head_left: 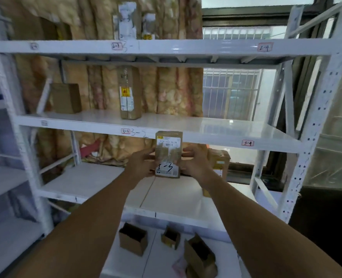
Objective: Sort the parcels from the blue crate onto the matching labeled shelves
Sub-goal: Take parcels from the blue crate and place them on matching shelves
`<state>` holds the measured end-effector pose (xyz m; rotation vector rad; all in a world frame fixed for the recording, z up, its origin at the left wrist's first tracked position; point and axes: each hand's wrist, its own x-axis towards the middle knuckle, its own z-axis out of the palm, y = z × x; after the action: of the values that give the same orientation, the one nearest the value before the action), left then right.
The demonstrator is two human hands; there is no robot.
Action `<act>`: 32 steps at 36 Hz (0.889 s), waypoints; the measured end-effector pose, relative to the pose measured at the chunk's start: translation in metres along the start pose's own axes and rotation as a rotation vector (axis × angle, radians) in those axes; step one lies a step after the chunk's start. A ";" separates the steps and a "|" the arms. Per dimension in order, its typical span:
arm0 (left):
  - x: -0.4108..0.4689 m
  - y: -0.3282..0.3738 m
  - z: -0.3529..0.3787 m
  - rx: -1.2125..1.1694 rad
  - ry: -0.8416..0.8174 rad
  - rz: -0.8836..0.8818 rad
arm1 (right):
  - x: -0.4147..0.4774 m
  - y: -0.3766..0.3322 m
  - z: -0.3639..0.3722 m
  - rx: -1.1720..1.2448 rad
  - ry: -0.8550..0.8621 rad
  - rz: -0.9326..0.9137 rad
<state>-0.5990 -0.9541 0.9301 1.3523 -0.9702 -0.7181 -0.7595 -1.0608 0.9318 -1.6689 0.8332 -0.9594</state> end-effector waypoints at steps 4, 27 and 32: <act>0.012 -0.018 -0.059 -0.030 0.017 -0.052 | 0.016 0.004 0.064 -0.008 -0.069 0.021; 0.191 -0.231 -0.227 0.246 -0.232 -0.218 | 0.149 0.161 0.308 -0.091 0.029 0.265; 0.242 -0.292 -0.223 0.152 -0.233 -0.230 | 0.197 0.220 0.329 -0.061 -0.031 0.357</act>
<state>-0.2603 -1.0974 0.6892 1.5539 -1.0802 -1.0098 -0.3958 -1.1541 0.6989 -1.5137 1.1043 -0.6652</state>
